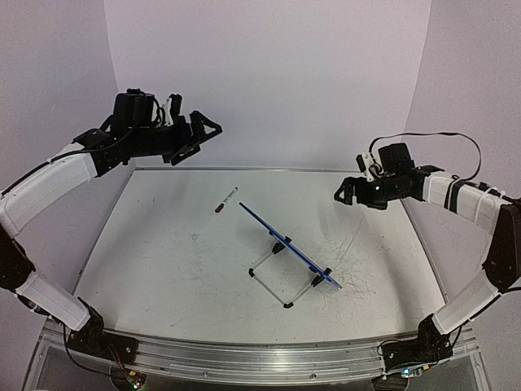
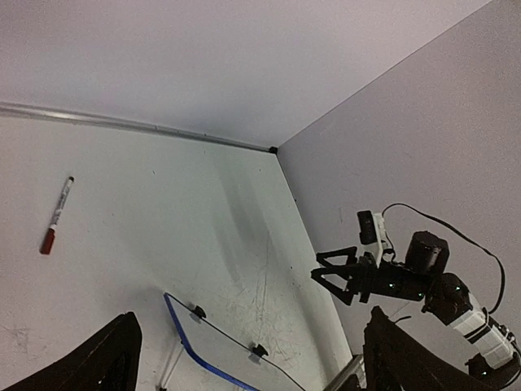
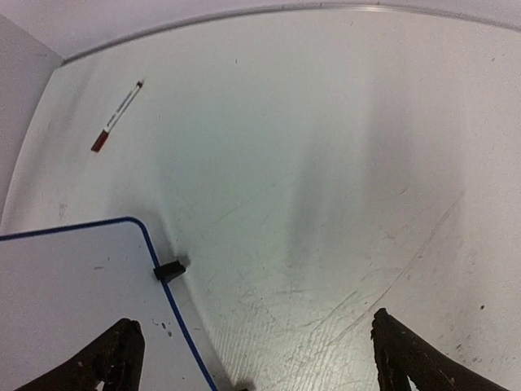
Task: Write a sentence on the whiteboard
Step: Adjust the whiteboard at the center of the board.
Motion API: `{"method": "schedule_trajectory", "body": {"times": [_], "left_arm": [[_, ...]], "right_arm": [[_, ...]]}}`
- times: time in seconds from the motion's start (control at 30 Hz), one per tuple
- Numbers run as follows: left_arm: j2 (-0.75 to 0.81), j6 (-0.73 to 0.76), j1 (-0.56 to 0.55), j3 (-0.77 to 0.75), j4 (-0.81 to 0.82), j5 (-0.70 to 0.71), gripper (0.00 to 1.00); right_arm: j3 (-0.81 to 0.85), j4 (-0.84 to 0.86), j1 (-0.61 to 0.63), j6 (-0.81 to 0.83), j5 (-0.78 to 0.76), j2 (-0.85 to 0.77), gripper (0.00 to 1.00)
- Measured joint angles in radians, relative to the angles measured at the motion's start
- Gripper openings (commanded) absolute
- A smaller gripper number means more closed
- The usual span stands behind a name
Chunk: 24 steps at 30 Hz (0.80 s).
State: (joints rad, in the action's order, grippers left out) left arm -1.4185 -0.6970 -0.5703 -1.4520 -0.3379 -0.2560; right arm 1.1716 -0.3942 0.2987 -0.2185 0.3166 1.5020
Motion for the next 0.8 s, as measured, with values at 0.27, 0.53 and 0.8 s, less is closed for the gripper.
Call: {"method": "schedule_trajectory", "body": {"times": [0.27, 0.53, 0.8], "left_arm": [[-0.067, -0.127, -0.192, 0.003, -0.034, 0.228, 0.89], [-0.199, -0.285, -0.324, -0.007, -0.103, 0.380, 0.71], [-0.257, -0.401, -0.348, -0.017, -0.133, 0.418, 0.63]], "right_arm": [[-0.098, 0.039, 0.028, -0.007, 0.019, 0.099, 0.95], [-0.145, 0.077, 0.053, -0.008, 0.006, 0.132, 0.92], [-0.213, 0.129, 0.082, -0.011, -0.011, 0.155, 0.88]]}}
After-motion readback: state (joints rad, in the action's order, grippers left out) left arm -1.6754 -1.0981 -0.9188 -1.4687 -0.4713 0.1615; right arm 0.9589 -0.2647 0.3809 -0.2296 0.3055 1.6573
